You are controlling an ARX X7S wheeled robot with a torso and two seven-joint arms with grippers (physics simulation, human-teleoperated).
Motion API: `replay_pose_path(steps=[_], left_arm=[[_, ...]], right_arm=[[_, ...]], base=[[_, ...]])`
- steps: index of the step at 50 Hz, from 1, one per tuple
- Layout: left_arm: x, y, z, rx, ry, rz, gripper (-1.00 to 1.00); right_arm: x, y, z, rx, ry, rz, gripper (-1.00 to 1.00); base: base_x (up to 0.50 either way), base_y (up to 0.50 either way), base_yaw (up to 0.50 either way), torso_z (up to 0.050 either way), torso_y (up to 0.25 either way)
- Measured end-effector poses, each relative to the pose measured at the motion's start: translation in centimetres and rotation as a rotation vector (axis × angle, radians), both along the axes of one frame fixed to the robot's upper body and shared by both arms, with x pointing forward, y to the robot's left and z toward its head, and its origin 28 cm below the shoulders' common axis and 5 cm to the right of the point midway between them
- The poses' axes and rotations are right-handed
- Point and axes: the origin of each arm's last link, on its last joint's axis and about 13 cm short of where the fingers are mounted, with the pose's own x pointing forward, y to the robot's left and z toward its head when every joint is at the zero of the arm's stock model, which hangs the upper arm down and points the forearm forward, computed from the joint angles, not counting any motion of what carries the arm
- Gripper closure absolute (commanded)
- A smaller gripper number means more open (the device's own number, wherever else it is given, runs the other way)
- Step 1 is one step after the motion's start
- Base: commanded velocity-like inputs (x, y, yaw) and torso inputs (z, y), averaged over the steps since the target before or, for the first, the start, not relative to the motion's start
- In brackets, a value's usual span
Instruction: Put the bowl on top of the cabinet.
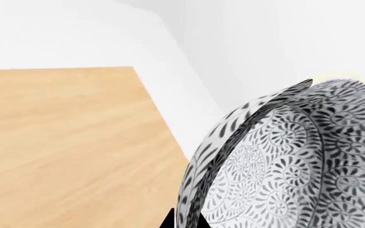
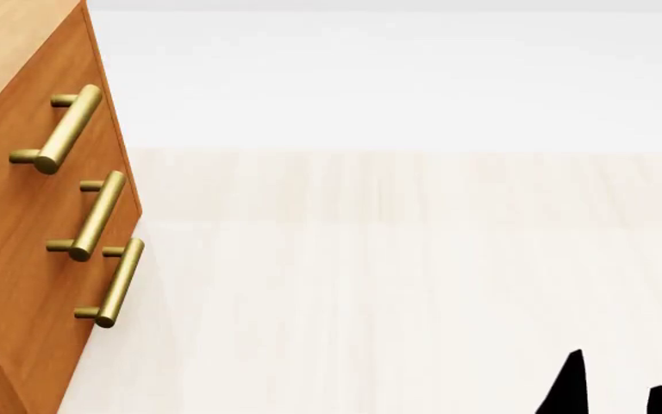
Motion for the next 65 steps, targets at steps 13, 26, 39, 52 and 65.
replay_pose_path(steps=[13,26,39,52,65], left_arm=[[-0.4,1.0,0.1,-0.036,0.026,0.058,1.0],[-1.2,2.0,-0.5,-0.054,0.064,0.109,1.0],[-1.2,2.8,-1.7,-0.074,0.099,0.133,1.0],[-0.9,3.4,-2.8,-0.092,0.121,0.149,1.0],[-0.5,3.7,-3.9,-0.113,0.138,0.159,1.0]], right_arm=[[0.3,0.0,-0.1,0.006,0.011,0.004,-1.0],[0.3,0.0,-0.1,0.008,0.015,0.008,-1.0],[0.2,0.0,0.0,0.01,0.016,0.007,-1.0],[0.2,0.0,0.0,0.009,0.017,0.006,-1.0],[0.1,0.0,0.0,0.012,0.015,0.004,-1.0]], base=[[0.0,0.0,0.0,0.0,0.0],[0.0,0.0,0.0,0.0,0.001],[0.0,0.0,0.0,0.0,0.0],[0.0,0.0,0.0,0.001,0.001],[0.0,0.0,0.0,0.0,0.0]])
